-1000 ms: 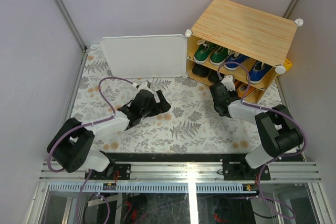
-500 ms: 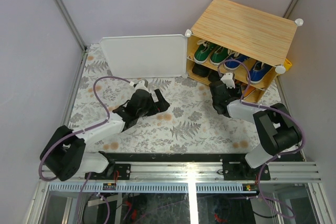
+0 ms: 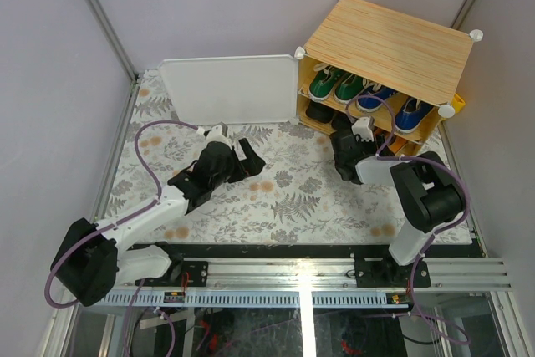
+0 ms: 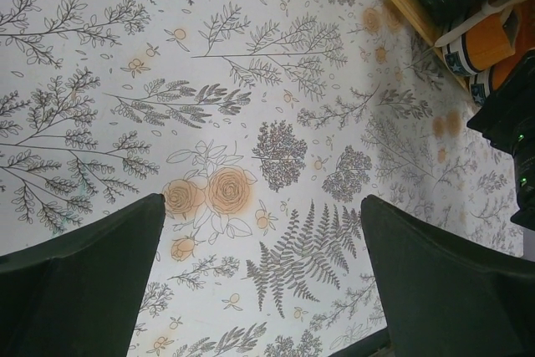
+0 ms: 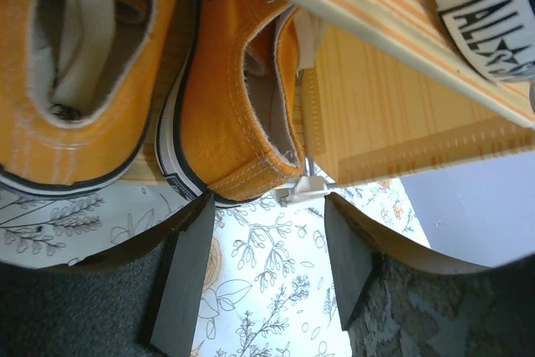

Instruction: Place and organize the shoes in the shoe cabinet

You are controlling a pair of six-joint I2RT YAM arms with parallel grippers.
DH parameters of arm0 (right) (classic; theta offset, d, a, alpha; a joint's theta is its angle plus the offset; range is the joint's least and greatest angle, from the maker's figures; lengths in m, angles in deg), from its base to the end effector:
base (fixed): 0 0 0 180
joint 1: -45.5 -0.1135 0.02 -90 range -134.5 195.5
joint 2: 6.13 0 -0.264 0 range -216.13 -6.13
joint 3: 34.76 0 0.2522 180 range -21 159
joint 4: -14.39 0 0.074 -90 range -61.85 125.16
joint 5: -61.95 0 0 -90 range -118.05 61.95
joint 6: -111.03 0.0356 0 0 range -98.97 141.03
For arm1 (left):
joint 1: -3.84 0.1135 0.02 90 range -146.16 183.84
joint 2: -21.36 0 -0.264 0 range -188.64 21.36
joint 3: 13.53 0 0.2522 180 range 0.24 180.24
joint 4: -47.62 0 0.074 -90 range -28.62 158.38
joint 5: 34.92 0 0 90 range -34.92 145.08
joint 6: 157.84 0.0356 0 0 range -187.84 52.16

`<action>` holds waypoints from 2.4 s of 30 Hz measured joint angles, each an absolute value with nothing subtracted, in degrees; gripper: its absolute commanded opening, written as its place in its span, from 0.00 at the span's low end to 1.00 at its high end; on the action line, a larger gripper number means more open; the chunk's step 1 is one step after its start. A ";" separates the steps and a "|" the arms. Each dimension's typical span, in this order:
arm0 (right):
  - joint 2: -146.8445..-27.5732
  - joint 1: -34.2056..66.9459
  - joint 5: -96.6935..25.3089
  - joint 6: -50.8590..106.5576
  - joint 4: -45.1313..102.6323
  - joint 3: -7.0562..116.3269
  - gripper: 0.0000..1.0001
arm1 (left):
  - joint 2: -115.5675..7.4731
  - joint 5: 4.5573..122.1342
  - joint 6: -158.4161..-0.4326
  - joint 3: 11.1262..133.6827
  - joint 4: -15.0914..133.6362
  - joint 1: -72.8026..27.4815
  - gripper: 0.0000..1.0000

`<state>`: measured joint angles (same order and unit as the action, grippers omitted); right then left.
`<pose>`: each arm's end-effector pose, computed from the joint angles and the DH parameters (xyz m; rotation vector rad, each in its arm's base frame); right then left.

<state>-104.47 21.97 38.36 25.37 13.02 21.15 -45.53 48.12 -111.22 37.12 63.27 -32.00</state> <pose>0.2981 0.0942 0.1466 0.2385 1.9445 -0.9869 0.2063 -0.1437 0.2280 -0.2188 2.1902 -0.6761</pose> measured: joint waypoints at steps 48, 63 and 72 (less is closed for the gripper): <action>-47.49 9.12 -13.64 39.93 78.92 43.84 0.82 | -94.14 37.19 -91.09 127.26 81.82 -9.07 1.00; -43.71 9.12 -14.03 41.15 90.61 50.24 0.85 | -89.49 48.34 -93.47 118.03 100.20 -8.22 1.00; -43.27 9.12 -13.64 41.07 91.18 53.70 0.85 | -63.61 57.11 -94.87 92.61 101.08 -20.17 1.00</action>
